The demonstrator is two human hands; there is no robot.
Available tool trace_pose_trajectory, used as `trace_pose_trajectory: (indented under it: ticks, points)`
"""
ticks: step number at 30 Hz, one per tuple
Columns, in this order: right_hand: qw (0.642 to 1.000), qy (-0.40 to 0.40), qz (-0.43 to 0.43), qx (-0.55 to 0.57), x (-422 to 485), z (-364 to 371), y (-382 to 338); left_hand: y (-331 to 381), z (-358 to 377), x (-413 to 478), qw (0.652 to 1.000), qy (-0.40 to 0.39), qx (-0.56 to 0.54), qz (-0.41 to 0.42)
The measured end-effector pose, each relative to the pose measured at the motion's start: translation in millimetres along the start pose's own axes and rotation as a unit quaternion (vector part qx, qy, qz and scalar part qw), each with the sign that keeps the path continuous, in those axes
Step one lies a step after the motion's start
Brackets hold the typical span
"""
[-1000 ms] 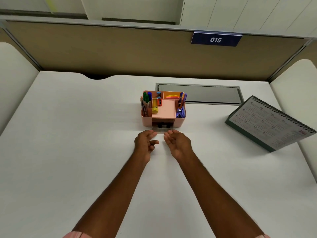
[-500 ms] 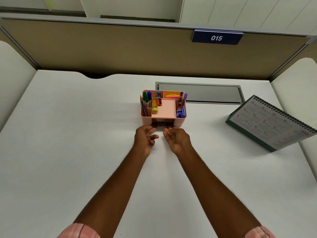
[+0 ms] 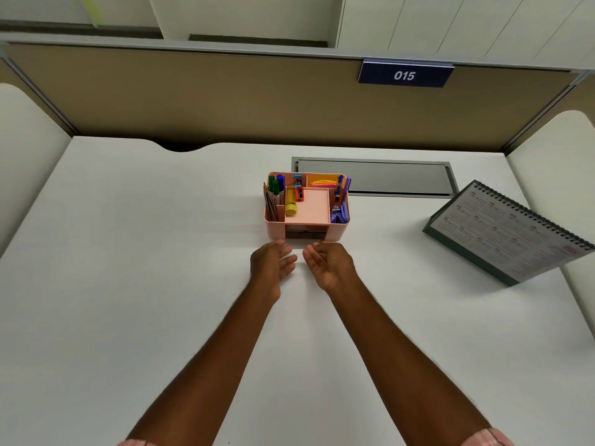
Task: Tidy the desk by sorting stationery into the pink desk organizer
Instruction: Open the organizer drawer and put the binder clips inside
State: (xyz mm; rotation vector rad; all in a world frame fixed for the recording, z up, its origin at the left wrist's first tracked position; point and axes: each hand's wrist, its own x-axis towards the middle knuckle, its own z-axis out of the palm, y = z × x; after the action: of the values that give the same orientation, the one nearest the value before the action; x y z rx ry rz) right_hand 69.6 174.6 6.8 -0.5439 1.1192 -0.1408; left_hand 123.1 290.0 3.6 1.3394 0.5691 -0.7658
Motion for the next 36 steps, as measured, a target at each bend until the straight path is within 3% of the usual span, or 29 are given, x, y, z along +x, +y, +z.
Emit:
trace_pose_trajectory:
  ticks: [4,8,13,16,23,28,36]
  points:
    - [1.0,-0.028,0.014,0.003,-6,8,6,-5,2,-13,0.979,0.072,0.135,0.139]
    - [0.999,-0.038,0.018,-0.004,-7,19,9,-7,2,-20,0.911,0.088,0.291,0.279]
    - [0.999,-0.024,0.024,-0.008,1,26,13,0,5,-23,0.847,0.125,0.378,0.351]
    - [0.999,-0.025,0.038,0.0,5,26,15,6,8,-25,0.818,0.12,0.425,0.368]
    - [0.998,-0.038,0.042,0.025,20,29,31,10,11,-23,0.762,0.106,0.552,0.322]
    - [0.996,-0.04,0.036,0.073,13,29,35,8,6,-21,0.706,0.114,0.608,0.345]
    - [0.996,-0.057,0.028,0.069,11,33,38,7,4,-25,0.677,0.131,0.634,0.35]
